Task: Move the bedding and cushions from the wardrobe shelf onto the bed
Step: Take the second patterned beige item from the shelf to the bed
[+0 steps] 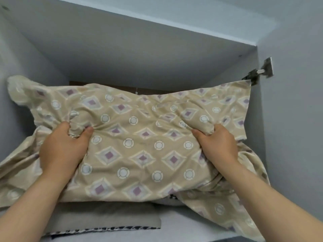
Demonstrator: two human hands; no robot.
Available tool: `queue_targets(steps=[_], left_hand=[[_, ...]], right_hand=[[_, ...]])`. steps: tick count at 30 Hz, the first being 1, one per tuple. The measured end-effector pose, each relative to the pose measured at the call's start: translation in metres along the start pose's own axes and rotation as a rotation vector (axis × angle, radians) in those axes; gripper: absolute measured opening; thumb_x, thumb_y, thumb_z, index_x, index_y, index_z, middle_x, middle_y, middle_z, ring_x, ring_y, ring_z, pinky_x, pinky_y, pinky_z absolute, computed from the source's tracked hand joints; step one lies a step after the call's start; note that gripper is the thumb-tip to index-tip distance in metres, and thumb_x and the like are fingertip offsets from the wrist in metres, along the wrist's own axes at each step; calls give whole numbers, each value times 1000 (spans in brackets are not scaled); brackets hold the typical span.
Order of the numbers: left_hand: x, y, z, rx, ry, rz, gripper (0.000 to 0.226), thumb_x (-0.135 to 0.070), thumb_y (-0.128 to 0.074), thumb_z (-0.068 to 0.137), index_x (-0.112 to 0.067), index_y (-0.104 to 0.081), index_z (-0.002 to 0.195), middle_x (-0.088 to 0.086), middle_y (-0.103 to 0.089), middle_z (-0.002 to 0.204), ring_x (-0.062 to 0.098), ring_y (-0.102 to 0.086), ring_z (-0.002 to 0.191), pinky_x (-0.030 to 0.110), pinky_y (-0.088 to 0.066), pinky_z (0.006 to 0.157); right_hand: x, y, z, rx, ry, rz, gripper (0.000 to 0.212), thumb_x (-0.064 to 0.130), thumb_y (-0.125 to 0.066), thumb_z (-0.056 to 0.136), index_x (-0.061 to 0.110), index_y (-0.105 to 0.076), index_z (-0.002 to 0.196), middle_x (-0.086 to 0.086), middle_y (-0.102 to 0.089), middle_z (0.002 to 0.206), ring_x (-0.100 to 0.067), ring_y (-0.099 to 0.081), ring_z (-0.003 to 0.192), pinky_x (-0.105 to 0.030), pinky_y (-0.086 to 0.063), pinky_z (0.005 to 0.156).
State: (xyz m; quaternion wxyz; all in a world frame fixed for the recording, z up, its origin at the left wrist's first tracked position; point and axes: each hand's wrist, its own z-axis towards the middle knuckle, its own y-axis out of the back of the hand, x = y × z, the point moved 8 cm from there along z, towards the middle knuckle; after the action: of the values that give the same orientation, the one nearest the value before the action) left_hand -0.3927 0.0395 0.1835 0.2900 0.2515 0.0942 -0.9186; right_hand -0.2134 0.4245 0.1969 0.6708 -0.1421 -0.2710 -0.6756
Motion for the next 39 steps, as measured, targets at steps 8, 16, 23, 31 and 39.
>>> queue_targets(steps=[8, 16, 23, 31, 39], left_hand=[[-43, 87, -79, 42, 96, -24, 52, -70, -49, 75, -21, -61, 87, 11, -66, 82, 39, -59, 79, 48, -51, 69], [-81, 176, -144, 33, 134, -77, 50, -66, -54, 73, -19, -60, 89, 15, -67, 87, 41, -60, 84, 51, -50, 75], [-111, 223, -188, 65, 117, -140, 34, -47, -64, 81, -13, -57, 84, 5, -56, 77, 30, -52, 76, 40, -40, 67], [-122, 211, -225, 212, 115, -306, 36, -49, -62, 81, -14, -57, 85, 6, -58, 79, 34, -57, 79, 42, -45, 68], [-172, 196, -320, 470, 113, -476, 39, -51, -61, 79, -13, -58, 85, 12, -62, 80, 34, -58, 78, 42, -45, 67]], right_hand=[[3, 117, -60, 42, 40, 17, 54, 67, -61, 74, 19, -58, 98, -3, -68, 92, -30, -63, 90, -43, -52, 76], [11, 213, -119, 71, 35, 23, 48, 64, -63, 75, 20, -55, 91, 0, -65, 82, -29, -62, 81, -39, -50, 70], [16, 301, -174, 22, -6, -61, 47, 64, -64, 74, 20, -53, 87, 2, -61, 76, -28, -58, 76, -38, -45, 65], [18, 387, -226, -63, -89, -222, 46, 65, -65, 73, 22, -52, 83, 6, -58, 72, -25, -56, 73, -37, -43, 64], [-5, 510, -325, -203, -272, -494, 52, 68, -64, 72, 18, -50, 76, 4, -58, 69, -22, -55, 67, -37, -43, 60]])
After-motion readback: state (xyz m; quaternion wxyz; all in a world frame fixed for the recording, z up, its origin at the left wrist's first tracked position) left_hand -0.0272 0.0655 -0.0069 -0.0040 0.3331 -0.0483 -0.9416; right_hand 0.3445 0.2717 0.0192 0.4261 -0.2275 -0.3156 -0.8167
